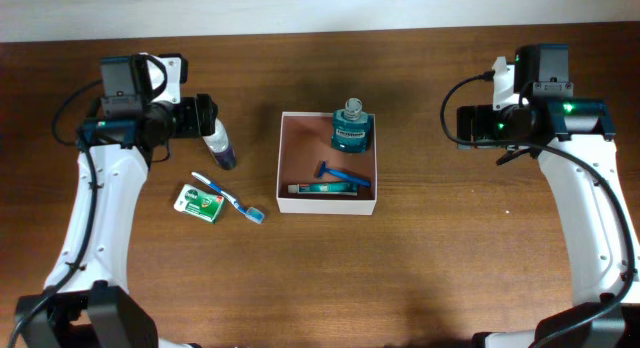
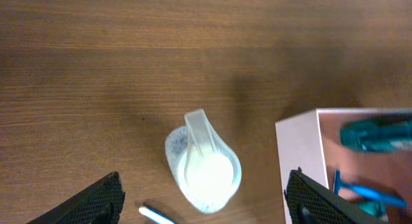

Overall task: Pack container
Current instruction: 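Move the left gripper to the soap pump bottle and grasp it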

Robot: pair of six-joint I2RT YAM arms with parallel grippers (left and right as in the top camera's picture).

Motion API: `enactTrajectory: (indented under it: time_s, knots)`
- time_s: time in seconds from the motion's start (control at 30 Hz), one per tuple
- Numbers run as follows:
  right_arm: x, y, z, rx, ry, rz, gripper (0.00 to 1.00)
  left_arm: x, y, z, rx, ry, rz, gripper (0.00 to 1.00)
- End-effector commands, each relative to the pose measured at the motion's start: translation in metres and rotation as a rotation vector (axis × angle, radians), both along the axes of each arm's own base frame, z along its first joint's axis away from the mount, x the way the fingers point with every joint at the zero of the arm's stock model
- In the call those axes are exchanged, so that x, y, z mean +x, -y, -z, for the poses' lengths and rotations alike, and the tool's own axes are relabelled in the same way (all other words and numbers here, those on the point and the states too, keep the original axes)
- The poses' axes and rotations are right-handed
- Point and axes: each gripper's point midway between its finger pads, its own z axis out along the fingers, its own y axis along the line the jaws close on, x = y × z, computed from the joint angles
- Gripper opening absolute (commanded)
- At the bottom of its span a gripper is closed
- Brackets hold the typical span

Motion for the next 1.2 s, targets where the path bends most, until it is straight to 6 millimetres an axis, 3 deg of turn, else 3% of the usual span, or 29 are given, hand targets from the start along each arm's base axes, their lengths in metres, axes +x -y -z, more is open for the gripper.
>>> enactTrajectory:
  time_s: [0.0, 0.3, 0.57, 0.87, 1.0, 1.17]
  knots:
    - [0.001, 0.003, -0.004, -0.002, 0.010, 0.016, 0.99, 0.012, 0.008, 0.003, 0.014, 0.002, -0.056, 0.81]
    - [0.001, 0.003, -0.004, -0.002, 0.010, 0.016, 0.98, 0.018, 0.013, 0.023, 0.175, -0.020, -0.155, 0.72]
    - [0.001, 0.003, -0.004, -0.002, 0.010, 0.017, 0.99, 0.023, 0.010, 0.033, 0.143, -0.034, -0.215, 0.74]
    - [0.001, 0.003, -0.004, -0.002, 0.010, 0.016, 0.99, 0.029, 0.010, 0.056, 0.152, -0.073, -0.213, 0.72]
    - [0.001, 0.003, -0.004, -0.002, 0.010, 0.016, 0.99, 0.030, 0.008, 0.055, 0.150, -0.063, -0.219, 0.47]
    - [0.001, 0.003, -0.004, -0.002, 0.010, 0.017, 0.99, 0.030, 0.008, 0.054, 0.150, -0.062, -0.219, 0.26]
